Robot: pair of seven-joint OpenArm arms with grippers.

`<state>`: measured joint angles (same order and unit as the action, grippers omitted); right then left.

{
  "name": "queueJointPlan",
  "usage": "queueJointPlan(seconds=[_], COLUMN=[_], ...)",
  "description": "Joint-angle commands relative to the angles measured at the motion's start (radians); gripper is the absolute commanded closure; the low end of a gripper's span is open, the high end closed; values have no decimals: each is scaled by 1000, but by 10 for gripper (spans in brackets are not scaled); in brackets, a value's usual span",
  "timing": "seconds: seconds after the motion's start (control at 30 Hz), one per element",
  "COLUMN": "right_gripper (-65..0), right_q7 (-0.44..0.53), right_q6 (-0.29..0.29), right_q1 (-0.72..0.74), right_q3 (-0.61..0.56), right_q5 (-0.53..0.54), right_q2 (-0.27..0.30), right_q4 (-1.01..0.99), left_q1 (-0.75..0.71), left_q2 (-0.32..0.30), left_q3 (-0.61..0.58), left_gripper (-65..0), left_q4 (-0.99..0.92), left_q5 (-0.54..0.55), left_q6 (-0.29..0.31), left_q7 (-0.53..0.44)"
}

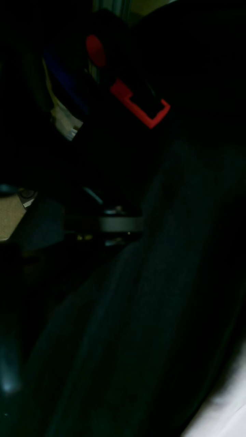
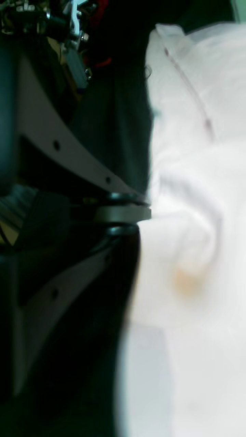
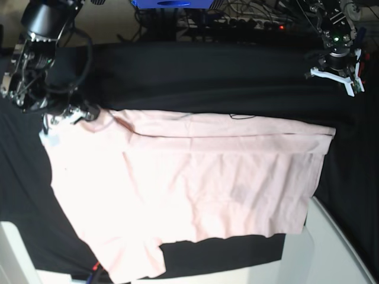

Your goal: Fold the T-shirt properly

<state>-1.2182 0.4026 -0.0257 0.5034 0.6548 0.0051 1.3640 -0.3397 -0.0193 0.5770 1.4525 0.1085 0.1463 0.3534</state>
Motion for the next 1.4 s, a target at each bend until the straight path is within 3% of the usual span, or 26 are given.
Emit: queueJointPlan(seconds=[0.0,0.13,0.23,0.43,0.67,0.93,1.27,1.37], right_gripper=[0,0,0,0,0,0,0,-99], right_q7=[-5,-22,-42,-27,71,176,292,317], right_q6=[-8,-74,-86,-112,-153,-155,-155,-150], right_q1=[28,89,142,223,307,376,464,471], right_q3=[-1,-5,-12,-136,-243,-372,-441,-441], right_q5=[23,24,21,20,18,18,18,26], right_q2=[6,6,6,12,16,16,16,14], right_q4=[21,18,13,9,-148,-274,-424,-424], left_q1=[0,0,-3,-6,-6,-6,-6,-6], left_q2=[-11,-11,-11,-9,-8,-5,-6,-6], left_q3=[5,5,5,5,5,5,5,5], left_gripper=[0,0,0,0,0,0,0,0], left_q4=[14,14,14,15,18,14,12,12], left_q5=[1,1,1,1,1,1,1,1], left_q6=[-6,-6,-6,-6,-6,-6,-6,-6], left_q7=[-20,-20,-20,-20,-20,-20,-18,-18])
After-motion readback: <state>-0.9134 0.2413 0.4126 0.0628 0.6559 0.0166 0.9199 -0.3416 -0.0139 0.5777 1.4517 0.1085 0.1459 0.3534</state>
